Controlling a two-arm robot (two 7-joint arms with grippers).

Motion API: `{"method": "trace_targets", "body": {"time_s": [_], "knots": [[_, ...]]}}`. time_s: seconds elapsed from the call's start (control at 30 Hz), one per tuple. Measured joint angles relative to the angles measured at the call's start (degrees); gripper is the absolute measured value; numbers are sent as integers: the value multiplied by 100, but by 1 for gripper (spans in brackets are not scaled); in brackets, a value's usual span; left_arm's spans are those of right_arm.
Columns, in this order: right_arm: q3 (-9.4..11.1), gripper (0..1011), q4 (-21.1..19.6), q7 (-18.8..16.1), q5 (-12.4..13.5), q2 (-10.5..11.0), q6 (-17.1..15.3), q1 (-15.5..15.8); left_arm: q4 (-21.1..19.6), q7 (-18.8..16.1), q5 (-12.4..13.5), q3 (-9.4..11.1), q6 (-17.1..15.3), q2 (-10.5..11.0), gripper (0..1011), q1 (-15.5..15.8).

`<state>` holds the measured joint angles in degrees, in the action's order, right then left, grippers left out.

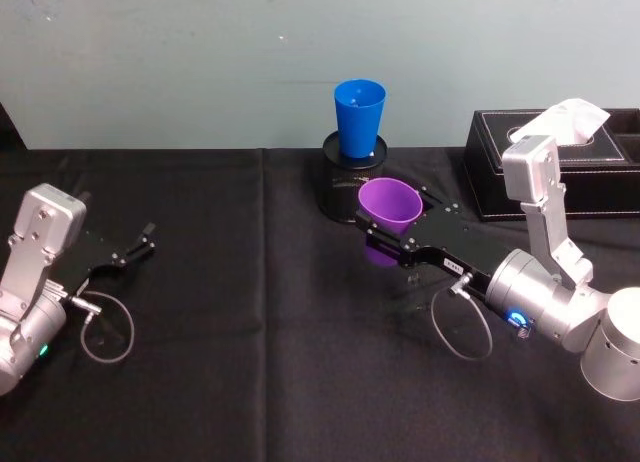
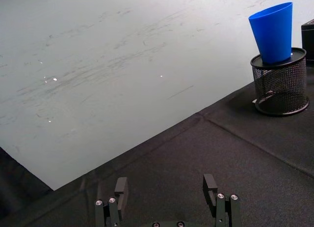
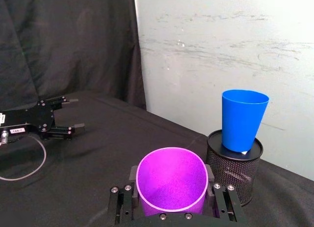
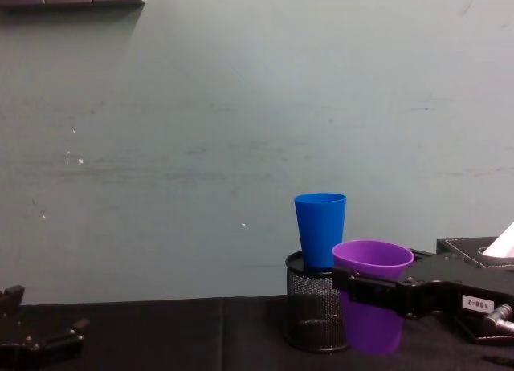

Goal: Pick up one cup with a gripper and tap it against the other cup.

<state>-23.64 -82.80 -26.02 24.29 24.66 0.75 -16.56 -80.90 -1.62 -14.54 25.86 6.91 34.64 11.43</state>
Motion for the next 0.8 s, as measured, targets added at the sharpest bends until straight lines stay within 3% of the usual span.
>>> {"method": "trace_targets", "body": {"time_s": [0.8], "knots": [[0, 739, 0, 0, 0, 0, 0, 0, 0, 0, 0, 0, 0, 0, 1000, 0]]}}
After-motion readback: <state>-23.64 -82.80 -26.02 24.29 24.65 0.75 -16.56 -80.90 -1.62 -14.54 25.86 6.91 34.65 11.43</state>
